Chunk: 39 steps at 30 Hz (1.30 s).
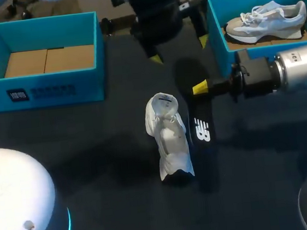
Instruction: Take the shoe out of the shoebox, open the shoe tongue, remove and reinsert the insole, then place the shoe into the shoebox
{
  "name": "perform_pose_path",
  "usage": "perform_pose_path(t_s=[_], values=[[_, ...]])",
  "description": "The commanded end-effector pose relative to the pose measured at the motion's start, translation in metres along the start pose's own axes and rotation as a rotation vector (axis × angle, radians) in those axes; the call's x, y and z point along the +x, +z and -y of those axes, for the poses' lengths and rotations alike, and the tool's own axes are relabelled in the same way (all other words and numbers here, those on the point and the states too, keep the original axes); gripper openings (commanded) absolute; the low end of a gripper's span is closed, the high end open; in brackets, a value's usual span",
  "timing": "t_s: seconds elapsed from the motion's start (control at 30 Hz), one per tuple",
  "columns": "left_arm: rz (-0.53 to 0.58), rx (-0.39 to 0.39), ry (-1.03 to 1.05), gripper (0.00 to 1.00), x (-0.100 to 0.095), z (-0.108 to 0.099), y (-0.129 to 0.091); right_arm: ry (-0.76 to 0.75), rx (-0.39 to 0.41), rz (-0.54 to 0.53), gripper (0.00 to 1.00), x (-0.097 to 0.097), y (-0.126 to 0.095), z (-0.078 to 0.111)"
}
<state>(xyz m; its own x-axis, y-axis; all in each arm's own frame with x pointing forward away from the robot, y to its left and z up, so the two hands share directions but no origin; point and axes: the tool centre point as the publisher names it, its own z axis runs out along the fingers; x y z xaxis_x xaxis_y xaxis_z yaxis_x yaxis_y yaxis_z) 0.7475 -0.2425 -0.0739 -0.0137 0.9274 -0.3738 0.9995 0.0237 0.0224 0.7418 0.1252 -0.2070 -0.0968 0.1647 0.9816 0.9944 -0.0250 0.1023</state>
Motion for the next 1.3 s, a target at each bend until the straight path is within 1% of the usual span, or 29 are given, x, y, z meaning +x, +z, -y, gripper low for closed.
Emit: perform_pose_path(t_s=[0.03, 0.23, 0.27, 0.33, 0.37, 0.43, 0.47, 0.5, 0.53, 0.57, 0.6, 0.63, 0.7, 0.87, 0.9, 0.93, 1.07, 1.17, 1.3], values=[[0.399, -0.001, -0.019, 1.0, 0.017, 0.002, 0.004, 0.001, -0.008, 0.006, 0.0, 0.006, -0.005, 0.005], [0.537, 0.019, -0.044, 1.0, 0.026, 0.004, 0.004, 0.001, -0.012, 0.004, 0.0, 0.012, -0.009, 0.006], [0.567, 0.04, -0.036, 1.0, 0.028, 0.004, 0.005, 0.001, -0.011, 0.005, 0.0, 0.012, -0.009, 0.006], [0.614, 0.037, -0.031, 1.0, 0.032, 0.005, 0.006, 0.001, -0.01, 0.003, 0.0, 0.014, -0.01, 0.006], [0.64, 0.05, -0.022, 1.0, 0.034, 0.005, 0.007, 0.001, -0.01, 0.002, 0.0, 0.014, -0.011, 0.007], [0.705, 0.042, -0.025, 1.0, 0.04, 0.008, 0.009, 0.001, -0.008, -0.005, 0.0, 0.016, -0.012, 0.008], [0.732, 0.058, -0.012, 1.0, 0.042, 0.009, 0.01, 0.001, -0.006, -0.008, 0.0, 0.017, -0.012, 0.009], [0.736, 0.054, -0.015, 1.0, 0.043, 0.01, 0.01, 0.001, -0.006, -0.008, 0.0, 0.017, -0.012, 0.009], [0.774, 0.043, -0.021, 1.0, 0.046, 0.01, 0.012, 0.002, -0.004, -0.011, 0.0, 0.018, -0.012, 0.01], [0.806, 0.056, -0.016, 1.0, 0.048, 0.013, 0.014, 0.002, -0.003, -0.013, 0.0, 0.019, -0.013, 0.011], [0.831, 0.046, -0.009, 1.0, 0.05, 0.014, 0.015, 0.002, -0.002, -0.013, 0.0, 0.02, -0.013, 0.011], [0.856, 0.066, -0.006, 1.0, 0.051, 0.016, 0.016, 0.001, -0.001, -0.015, 0.0, 0.02, -0.014, 0.012], [0.889, 0.049, -0.003, 1.0, 0.053, 0.02, 0.02, 0.0, 0.001, -0.016, 0.0, 0.021, -0.015, 0.012], [0.984, 0.044, -0.02, 1.0, 0.058, 0.024, 0.025, 0.0, 0.003, -0.009, 0.0, 0.024, -0.015, 0.012], [0.986, 0.044, -0.02, 1.0, 0.058, 0.024, 0.025, -0.001, 0.003, -0.009, 0.0, 0.024, -0.015, 0.012], [1.018, 0.041, -0.013, 1.0, 0.06, 0.026, 0.025, -0.001, 0.002, -0.008, 0.0, 0.025, -0.016, 0.013], [1.112, -0.006, -0.009, 1.0, 0.062, 0.024, 0.023, 0.002, -0.002, -0.009, 0.0, 0.025, -0.015, 0.015], [1.17, -0.021, 0.018, 1.0, 0.062, 0.023, 0.024, 0.007, -0.003, -0.008, 0.0, 0.025, -0.015, 0.017], [1.217, -0.01, 0.058, 1.0, 0.065, 0.025, 0.024, 0.01, 0.001, -0.007, 0.0, 0.028, -0.015, 0.018]])
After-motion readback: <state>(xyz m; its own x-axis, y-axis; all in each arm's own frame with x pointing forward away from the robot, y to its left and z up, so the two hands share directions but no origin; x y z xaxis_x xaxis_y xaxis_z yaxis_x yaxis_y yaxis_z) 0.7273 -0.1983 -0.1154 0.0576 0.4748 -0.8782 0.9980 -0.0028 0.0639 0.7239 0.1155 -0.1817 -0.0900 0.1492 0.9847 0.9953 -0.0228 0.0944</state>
